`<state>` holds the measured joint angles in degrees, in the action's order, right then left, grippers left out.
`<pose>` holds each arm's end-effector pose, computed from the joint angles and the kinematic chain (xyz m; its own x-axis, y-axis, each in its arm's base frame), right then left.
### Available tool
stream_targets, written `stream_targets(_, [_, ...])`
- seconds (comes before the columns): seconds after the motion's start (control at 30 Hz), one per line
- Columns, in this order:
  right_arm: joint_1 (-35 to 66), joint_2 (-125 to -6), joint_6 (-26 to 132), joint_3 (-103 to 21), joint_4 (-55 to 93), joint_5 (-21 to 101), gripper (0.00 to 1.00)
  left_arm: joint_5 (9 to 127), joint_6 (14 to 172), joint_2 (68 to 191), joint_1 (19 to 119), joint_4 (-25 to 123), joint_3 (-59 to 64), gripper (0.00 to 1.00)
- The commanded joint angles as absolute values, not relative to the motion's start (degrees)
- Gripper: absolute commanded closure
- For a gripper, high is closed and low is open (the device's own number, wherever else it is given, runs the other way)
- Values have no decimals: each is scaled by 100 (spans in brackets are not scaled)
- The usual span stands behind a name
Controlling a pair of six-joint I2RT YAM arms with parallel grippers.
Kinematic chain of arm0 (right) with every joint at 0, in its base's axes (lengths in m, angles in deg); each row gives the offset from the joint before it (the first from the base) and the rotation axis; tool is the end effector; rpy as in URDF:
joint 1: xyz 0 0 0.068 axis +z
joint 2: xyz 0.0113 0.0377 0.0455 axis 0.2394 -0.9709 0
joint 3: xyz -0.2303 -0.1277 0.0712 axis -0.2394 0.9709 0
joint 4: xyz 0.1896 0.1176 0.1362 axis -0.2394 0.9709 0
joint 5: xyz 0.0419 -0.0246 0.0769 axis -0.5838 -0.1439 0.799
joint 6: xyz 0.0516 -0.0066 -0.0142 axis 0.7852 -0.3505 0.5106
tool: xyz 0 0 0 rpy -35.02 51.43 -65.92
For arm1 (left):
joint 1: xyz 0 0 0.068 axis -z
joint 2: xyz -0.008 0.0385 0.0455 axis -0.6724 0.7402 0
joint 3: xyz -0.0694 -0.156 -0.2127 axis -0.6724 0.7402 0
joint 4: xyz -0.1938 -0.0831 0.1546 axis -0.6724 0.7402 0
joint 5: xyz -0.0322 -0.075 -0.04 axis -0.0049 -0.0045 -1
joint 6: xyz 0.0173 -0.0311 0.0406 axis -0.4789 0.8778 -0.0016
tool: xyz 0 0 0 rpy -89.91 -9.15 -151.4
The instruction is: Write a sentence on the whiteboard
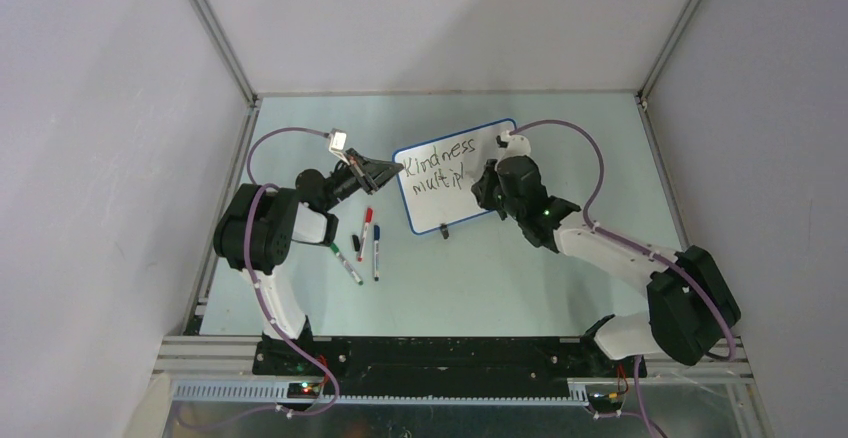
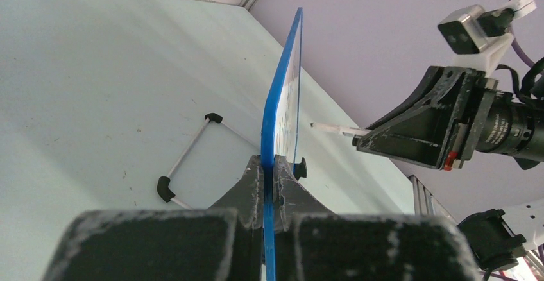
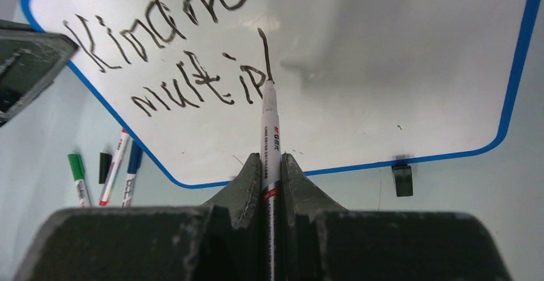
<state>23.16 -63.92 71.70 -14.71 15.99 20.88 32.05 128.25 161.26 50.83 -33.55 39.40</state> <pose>0.2516 0.1811 0.2498 -0.5372 0.1229 -0.8344 -0.2501 0.9216 0.2968 0.3213 -0.0737 0.1716 -0.4256 -0.4653 -0.7762 0.6891 0.3894 -0.6112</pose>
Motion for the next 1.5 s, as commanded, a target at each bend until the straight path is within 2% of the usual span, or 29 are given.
stream_targets(0.0, [2296,-6091,7092,-1421,1180,1951,100,3082,12578,15838,5075,-3663,3977,100])
stream_targets(1.47, [1902,-6919,7069,-2040,1050,2367,100,3079,12584,15854,5069,-3663,3966,100])
